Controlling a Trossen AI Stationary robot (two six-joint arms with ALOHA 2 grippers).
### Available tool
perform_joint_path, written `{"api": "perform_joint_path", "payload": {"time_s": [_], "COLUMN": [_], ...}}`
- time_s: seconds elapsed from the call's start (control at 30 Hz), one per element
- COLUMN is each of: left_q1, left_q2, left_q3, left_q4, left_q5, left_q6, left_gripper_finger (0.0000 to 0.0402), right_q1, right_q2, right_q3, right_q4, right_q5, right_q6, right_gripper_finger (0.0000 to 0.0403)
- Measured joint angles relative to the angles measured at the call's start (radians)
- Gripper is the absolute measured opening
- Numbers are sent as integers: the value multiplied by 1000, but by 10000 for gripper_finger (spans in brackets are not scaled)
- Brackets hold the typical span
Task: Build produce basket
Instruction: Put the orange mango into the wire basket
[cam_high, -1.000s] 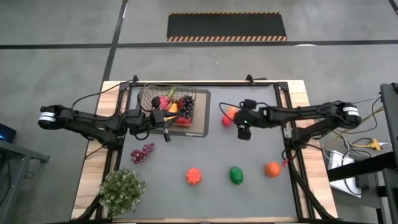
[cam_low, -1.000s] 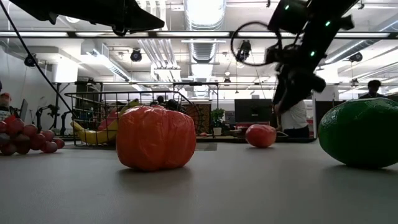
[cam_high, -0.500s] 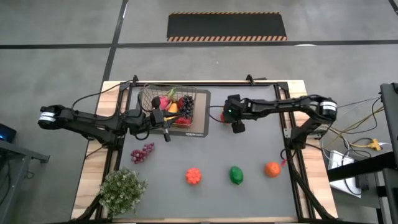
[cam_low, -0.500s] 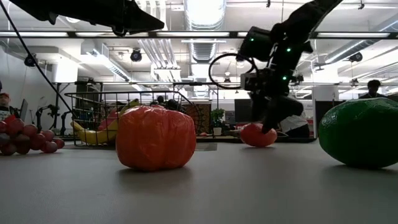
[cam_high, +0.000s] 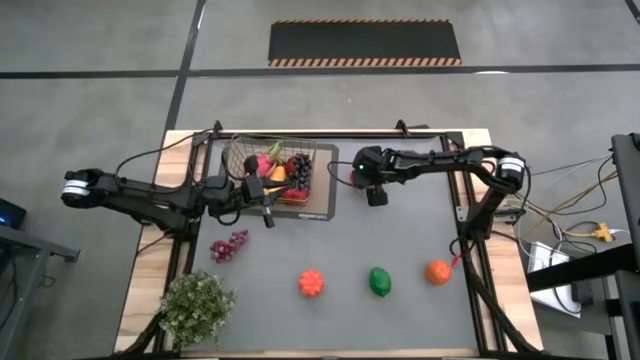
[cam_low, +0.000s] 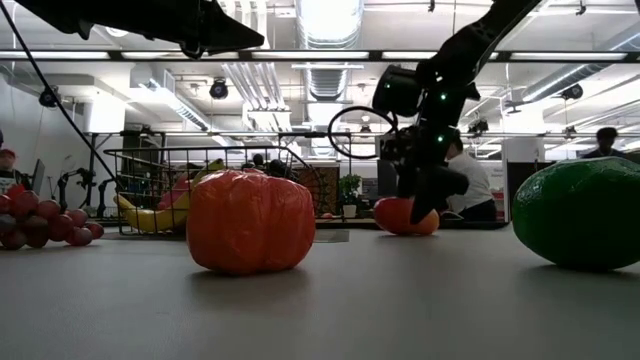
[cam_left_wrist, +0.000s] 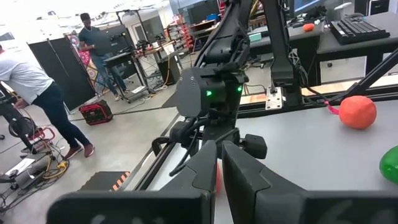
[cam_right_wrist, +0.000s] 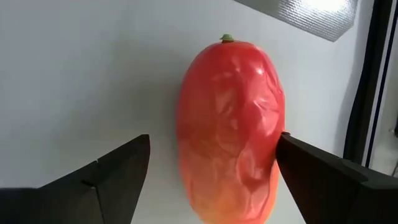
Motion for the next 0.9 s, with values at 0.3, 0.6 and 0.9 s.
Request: {"api": "perform_joint_path", "payload": {"time_s": [0.3, 0.6, 0.9], "left_q1": [0, 0, 0], "left_q2": [0, 0, 0], "left_q3": [0, 0, 0], "left_q4": [0, 1, 1], "left_q5": [0, 0, 0], "left_q6": [0, -1, -2], "left_gripper_finger": [8, 8, 8], "right_q1": [-28, -56, -67], "right_q2": [9, 17, 17], "right_q3": [-2, -4, -4], "right_q4": [23, 38, 38], "right_q5": [-10, -43, -73], "right_q6": [25, 57, 91], "right_gripper_finger": [327, 268, 215]}}
